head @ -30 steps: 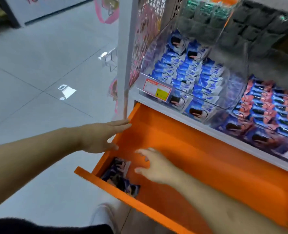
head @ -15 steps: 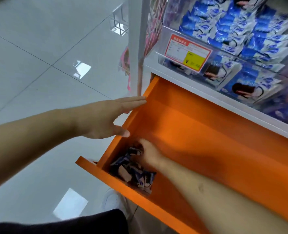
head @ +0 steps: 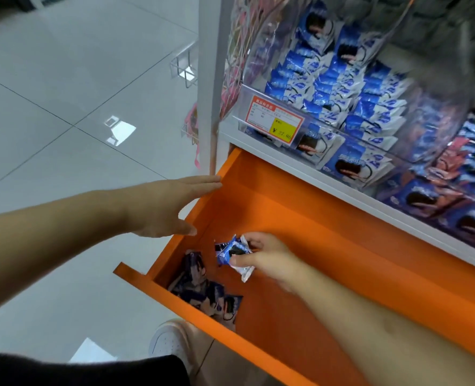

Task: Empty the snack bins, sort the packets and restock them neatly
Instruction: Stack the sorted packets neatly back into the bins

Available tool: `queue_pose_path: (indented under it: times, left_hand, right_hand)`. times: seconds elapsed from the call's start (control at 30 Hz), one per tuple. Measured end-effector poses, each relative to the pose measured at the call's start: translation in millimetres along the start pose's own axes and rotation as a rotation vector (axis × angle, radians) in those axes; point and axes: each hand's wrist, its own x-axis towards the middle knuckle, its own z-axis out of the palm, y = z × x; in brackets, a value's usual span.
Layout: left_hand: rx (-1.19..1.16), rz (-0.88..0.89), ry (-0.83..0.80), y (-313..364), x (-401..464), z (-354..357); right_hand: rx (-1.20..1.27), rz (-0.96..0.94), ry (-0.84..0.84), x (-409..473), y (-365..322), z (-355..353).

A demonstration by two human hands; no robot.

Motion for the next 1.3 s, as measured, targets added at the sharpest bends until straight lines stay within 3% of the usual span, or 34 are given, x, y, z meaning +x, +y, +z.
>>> queue_pose_path:
  times: [0.1,0.17,0.3,0.37,0.6,0.77,0.9,1.03,1.17,1.23,1.3]
  left_hand:
    - [0.029,-0.017,0.028,31,-6,-23]
    - [-0.076,0.022,0.077,58,-15,-44]
    - [-0.637,0.145,-0.016,115,-31,-73]
    - [-0.783,0.210,-0.002,141,-42,-84]
    - [-1.160,0.151,0.349,207,-73,-97]
    - [-1.202,0.174,0.530,245,-83,-78]
    - [-1.167,0.282,0.448,266,-85,-68]
    - [-1.516,0.284,0.309,276,-80,-73]
    - [-1.511,0.240,0.269,279,-72,-72]
    - [-1.391,0.229,0.330,279,-69,-74]
    - [-1.089,0.241,0.508,274,-64,-74]
  right_hand:
    - [0.082,-0.087,-0.004,-50,-31,-37]
    - [0.129,-0.159,-0.022,-91,-55,-59]
    - [0.208,-0.301,0.012,-165,-101,-93]
    - [0.240,-0.368,0.115,-199,-115,-107]
    - [0.321,-0.564,0.466,-279,-121,-140]
    - [0.461,-0.581,0.520,-295,-109,-149]
    - [0.521,-0.593,0.434,-298,-106,-150]
    - [0.530,-0.616,0.421,-302,-103,-158]
    - [0.485,-0.622,0.415,-304,-99,-167]
    - [0.489,-0.611,0.433,-303,-96,-172]
    - [0.478,-0.607,0.492,-304,-94,-178]
